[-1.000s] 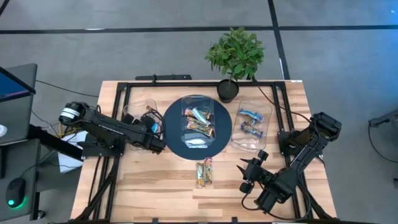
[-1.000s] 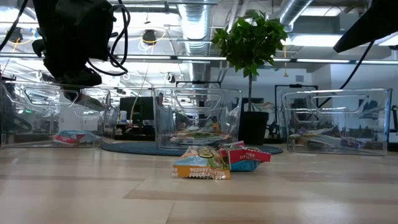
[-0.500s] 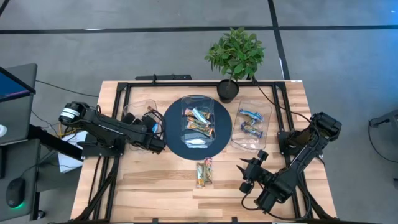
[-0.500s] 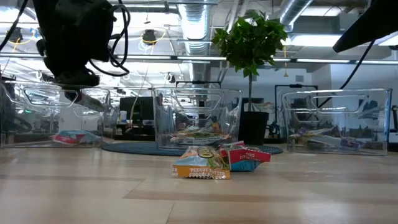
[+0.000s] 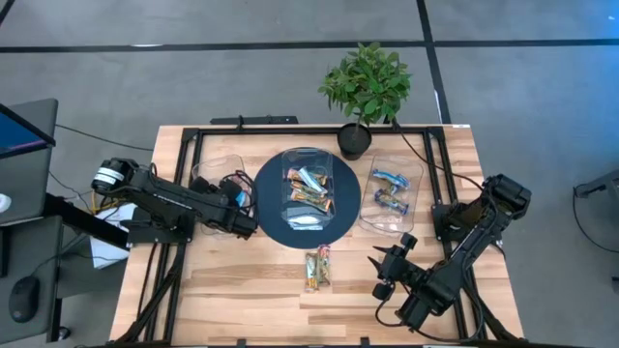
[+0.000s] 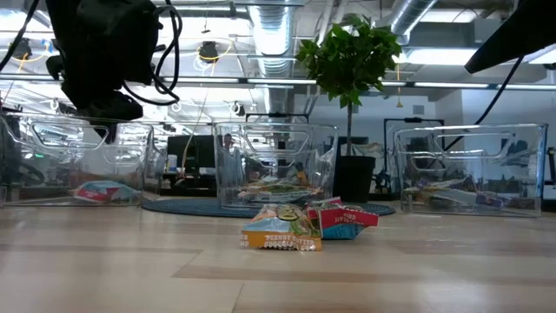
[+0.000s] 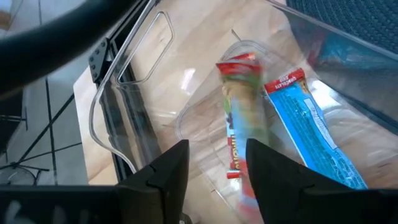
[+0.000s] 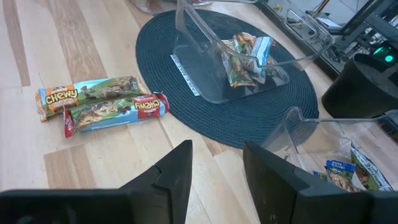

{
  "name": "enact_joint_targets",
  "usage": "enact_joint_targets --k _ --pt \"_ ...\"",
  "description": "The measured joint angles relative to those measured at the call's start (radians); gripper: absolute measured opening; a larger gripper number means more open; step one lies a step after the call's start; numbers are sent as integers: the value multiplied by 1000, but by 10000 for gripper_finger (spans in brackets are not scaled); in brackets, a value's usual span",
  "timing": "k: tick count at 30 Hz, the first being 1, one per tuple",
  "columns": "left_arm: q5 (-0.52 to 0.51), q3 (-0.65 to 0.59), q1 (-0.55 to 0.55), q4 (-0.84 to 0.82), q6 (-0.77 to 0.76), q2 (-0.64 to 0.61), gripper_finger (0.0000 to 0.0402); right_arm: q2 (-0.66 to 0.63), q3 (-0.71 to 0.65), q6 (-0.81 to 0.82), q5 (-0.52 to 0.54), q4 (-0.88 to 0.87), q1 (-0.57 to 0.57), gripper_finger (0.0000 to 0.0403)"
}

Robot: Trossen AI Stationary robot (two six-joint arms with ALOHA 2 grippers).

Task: Pick and place Granola Bars by type
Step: Put the yellow granola bar into the middle transparent bin

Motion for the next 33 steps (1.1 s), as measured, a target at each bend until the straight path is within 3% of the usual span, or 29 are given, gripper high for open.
enact_joint_targets --k 11,21,26,33 --pt "10 13 0 14 80 0 180 0 0 0 1 0 0 137" --pt "30 222 -17 39 301 0 174 0 0 0 3 0 0 137" --pt "79 273 -60 243 510 -1 174 0 0 -1 3 5 0 137" --pt "245 230 -136 655 890 -1 174 0 0 -28 4 30 0 137"
